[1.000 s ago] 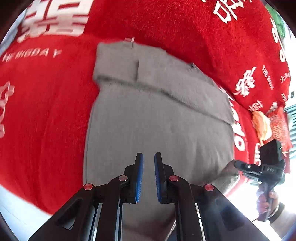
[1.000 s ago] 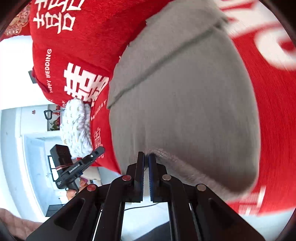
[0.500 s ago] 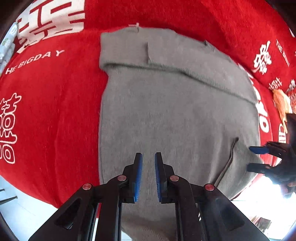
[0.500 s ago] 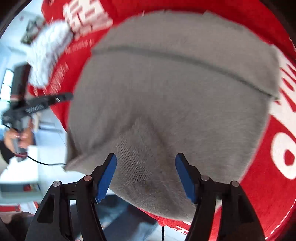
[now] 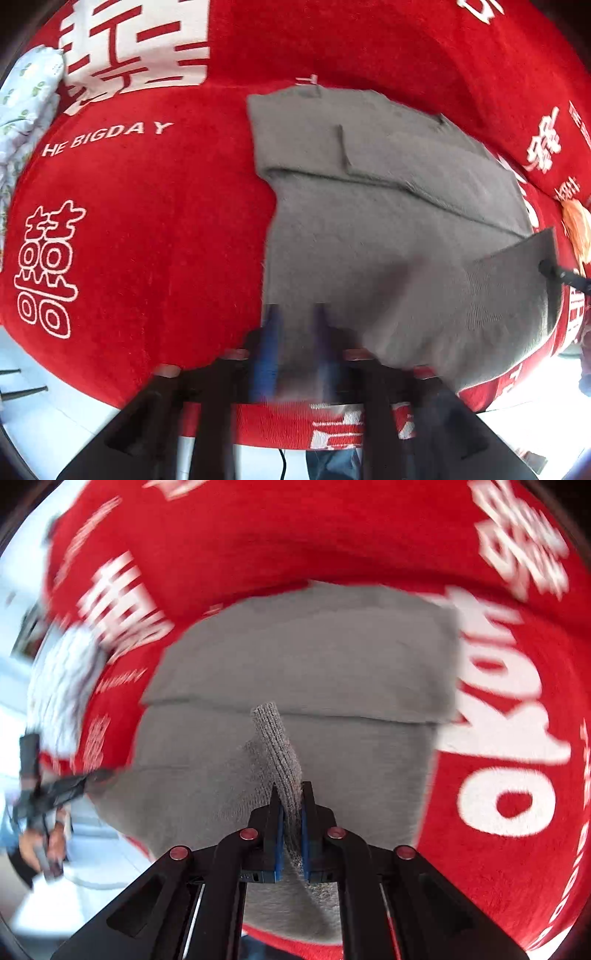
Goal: Fold small clothes
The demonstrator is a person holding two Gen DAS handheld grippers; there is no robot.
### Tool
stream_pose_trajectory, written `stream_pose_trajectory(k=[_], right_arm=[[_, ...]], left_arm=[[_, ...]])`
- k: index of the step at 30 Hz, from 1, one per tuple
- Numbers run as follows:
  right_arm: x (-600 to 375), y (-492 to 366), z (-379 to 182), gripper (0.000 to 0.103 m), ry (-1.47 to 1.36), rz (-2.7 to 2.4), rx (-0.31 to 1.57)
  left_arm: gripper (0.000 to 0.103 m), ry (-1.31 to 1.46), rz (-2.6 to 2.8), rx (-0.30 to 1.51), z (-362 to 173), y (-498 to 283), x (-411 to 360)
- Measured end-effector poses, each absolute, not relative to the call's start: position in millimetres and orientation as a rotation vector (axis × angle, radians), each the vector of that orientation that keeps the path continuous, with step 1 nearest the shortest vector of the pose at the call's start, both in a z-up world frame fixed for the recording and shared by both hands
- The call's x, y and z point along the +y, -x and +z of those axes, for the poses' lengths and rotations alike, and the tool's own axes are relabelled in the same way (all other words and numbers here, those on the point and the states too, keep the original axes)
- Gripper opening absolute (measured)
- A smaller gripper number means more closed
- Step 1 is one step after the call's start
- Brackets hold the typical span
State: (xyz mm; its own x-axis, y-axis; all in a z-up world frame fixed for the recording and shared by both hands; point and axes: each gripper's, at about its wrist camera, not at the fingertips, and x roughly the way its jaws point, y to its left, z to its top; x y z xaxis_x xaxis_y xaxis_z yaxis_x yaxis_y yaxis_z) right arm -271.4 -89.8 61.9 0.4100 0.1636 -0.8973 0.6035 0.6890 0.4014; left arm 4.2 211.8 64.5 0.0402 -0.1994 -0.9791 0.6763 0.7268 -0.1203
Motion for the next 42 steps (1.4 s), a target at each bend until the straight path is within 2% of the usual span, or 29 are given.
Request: stream_pose_trajectory(k=[1, 3, 6, 11, 12, 13, 14, 19, 23, 24, 25, 26, 27, 28, 33, 42], right_arm=[[-96, 272, 54, 0.008, -0.810, -0.327, 1.157], [-99, 270, 41, 0.008, -0.809, -0.322, 1.194], [-95, 267, 29, 0.008, -0.804, -0.301, 1.234], [-94, 255, 12, 0.010, -0.910, -0.292, 1.231], [-97, 256, 8, 0.012, -0.929, -0.287, 1.233], [-98, 256, 5, 0.012, -0.946, -0.281, 1.238], [-100, 257, 3, 0.013, -0.960, -0.278, 1.246], [-105, 260, -4, 0.015, -1.015, -0.260, 1.256], [-107, 260, -7, 0.026, -1.080, -0.244, 1.253], [-107, 260, -8, 0.027, -1.083, -0.242, 1.255], [-107, 259, -7, 0.026, -1.075, -0.244, 1.264], [-105, 257, -7, 0.025, -1.061, -0.250, 1.275], [-104, 256, -6, 0.021, -1.045, -0.255, 1.286], [-101, 253, -4, 0.008, -1.008, -0.273, 1.305], [-90, 248, 20, 0.007, -0.902, -0.353, 1.311], [-121, 228, 124, 0.007, -0.761, -0.478, 1.084]], left_arm=[[0.102, -0.419, -0.689, 1.347, 69, -6, 212], [0.103, -0.410, -0.694, 1.284, 80, -7, 208], [0.103, -0.452, -0.741, 1.289, 77, -5, 186], [0.103, -0.635, -0.843, 1.398, 26, 4, 140], [0.098, -0.657, -0.845, 1.427, 15, 5, 135], [0.085, -0.669, -0.835, 1.447, 8, 5, 134], [0.080, -0.664, -0.827, 1.478, 3, 4, 135], [0.079, -0.634, -0.801, 1.517, 7, -1, 144], [0.079, -0.624, -0.796, 1.568, 1, -4, 150], [0.065, -0.619, -0.802, 1.562, 2, -3, 151], [0.044, -0.623, -0.818, 1.550, 4, -2, 151], [0.034, -0.626, -0.837, 1.540, 8, -2, 151], [0.013, -0.623, -0.847, 1.541, 10, -4, 149], [0.013, -0.609, -0.864, 1.543, 15, -4, 149], [0.013, -0.546, -0.922, 1.500, 52, -12, 154], [0.013, -0.469, -1.021, 1.293, 140, -55, 114]])
